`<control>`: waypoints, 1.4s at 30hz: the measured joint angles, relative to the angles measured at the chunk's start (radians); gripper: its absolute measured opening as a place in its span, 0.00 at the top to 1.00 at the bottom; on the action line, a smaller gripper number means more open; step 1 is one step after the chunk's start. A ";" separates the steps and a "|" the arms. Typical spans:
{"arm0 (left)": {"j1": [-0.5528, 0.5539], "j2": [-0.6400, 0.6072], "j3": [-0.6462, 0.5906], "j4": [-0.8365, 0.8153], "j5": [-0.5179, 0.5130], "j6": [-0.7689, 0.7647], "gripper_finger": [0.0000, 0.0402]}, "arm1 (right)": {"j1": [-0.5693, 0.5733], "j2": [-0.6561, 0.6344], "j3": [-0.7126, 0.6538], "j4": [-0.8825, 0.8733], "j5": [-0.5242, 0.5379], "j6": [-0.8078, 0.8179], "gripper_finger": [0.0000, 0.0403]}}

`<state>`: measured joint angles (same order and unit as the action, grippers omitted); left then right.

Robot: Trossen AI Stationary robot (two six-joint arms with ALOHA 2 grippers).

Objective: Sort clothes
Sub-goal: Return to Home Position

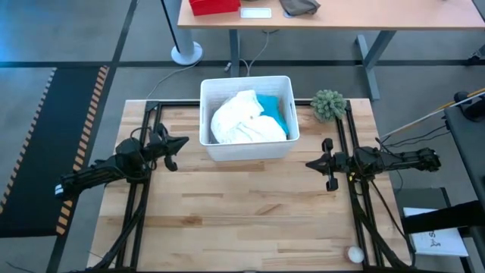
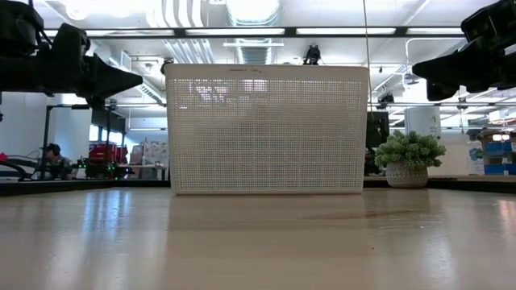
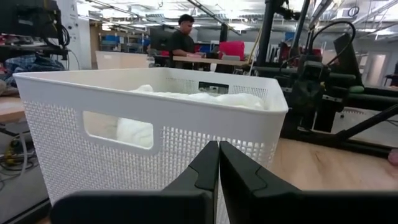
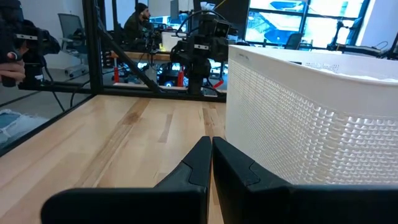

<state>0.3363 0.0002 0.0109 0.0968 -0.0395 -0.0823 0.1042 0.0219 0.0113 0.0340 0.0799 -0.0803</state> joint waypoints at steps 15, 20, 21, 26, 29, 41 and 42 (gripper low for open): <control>0.001 0.010 0.000 -0.010 -0.111 0.036 1.00 | 0.000 0.000 0.000 0.000 0.000 0.000 1.00; 0.001 0.011 0.000 -0.009 -0.135 0.027 1.00 | 0.000 0.000 0.000 0.000 0.000 0.000 1.00; 0.001 0.011 0.001 -0.009 -0.136 0.025 1.00 | 0.000 0.000 0.000 0.000 0.000 0.000 1.00; 0.001 0.009 0.001 -0.008 -0.138 0.016 1.00 | 0.000 0.000 0.000 0.000 0.000 0.000 1.00; 0.001 0.009 0.001 -0.008 -0.138 0.009 1.00 | 0.000 0.000 0.000 0.000 0.000 0.001 1.00; 0.001 0.009 0.001 -0.008 -0.161 0.002 1.00 | 0.000 0.000 0.000 0.000 0.000 0.000 1.00; 0.001 0.009 0.001 -0.008 -0.161 0.002 1.00 | 0.000 0.000 0.000 0.000 0.000 0.000 1.00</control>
<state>0.3370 0.0090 0.0120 0.0891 -0.2001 -0.0803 0.1043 0.0219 0.0113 0.0341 0.0799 -0.0803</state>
